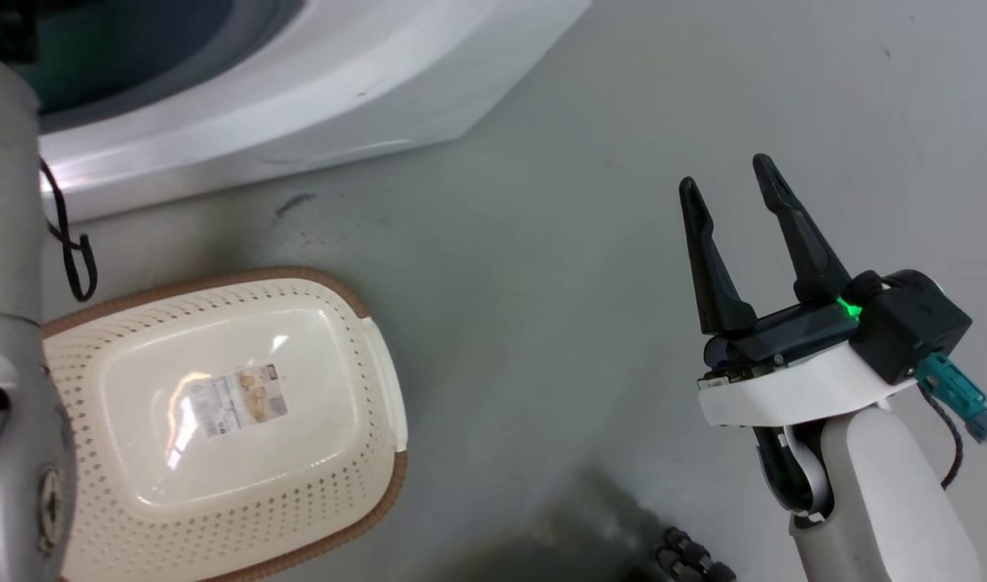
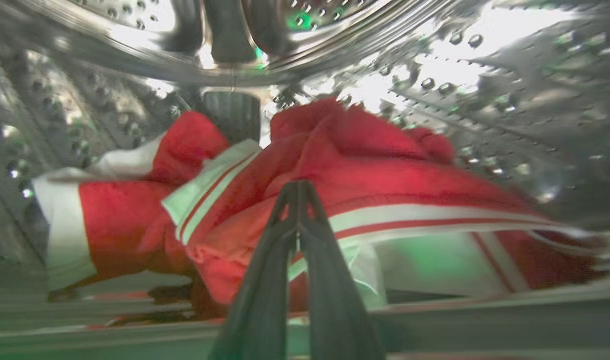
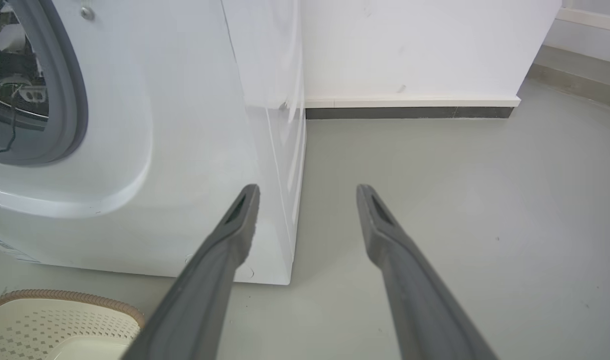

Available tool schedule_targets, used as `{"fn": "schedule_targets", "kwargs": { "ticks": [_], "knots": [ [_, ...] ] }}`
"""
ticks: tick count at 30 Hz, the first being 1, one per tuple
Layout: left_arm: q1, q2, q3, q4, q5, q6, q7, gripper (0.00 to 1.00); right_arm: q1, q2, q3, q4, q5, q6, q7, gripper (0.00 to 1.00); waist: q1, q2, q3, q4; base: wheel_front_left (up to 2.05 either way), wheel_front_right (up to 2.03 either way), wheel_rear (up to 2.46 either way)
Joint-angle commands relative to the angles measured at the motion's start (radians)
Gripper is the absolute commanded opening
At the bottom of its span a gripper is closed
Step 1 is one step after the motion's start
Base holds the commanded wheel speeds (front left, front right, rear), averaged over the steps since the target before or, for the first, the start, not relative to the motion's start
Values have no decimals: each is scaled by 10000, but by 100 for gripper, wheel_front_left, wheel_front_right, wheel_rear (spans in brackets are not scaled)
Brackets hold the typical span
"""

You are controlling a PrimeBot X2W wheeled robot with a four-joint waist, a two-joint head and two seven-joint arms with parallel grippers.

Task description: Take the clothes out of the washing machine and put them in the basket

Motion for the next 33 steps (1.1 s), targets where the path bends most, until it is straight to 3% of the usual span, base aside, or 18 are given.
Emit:
{"fn": "schedule_targets", "kwargs": {
  "ticks": [1,23,27,33],
  "knots": [
    [209,-90,-53,-63,-38,-15,-274,0,-79,9,-54,40,-95,-7,-19,100,0,-1,-403,331,0,0,0],
    [2824,-971,-41,1010,-779,-382,-4752,0,1263,7,-511,453,-624,-7,213,100,0,-1,-3826,1433,0,0,0],
    [3594,-1139,82,685,-954,-433,-4935,0,1568,7,-625,343,-652,-7,368,100,0,-1,-4318,1588,0,0,0],
    [5012,-1249,442,-1019,-1035,-444,-4961,0,1999,7,-782,119,-661,-5,596,100,0,-1,-4989,1816,0,0,0]
  ]
}}
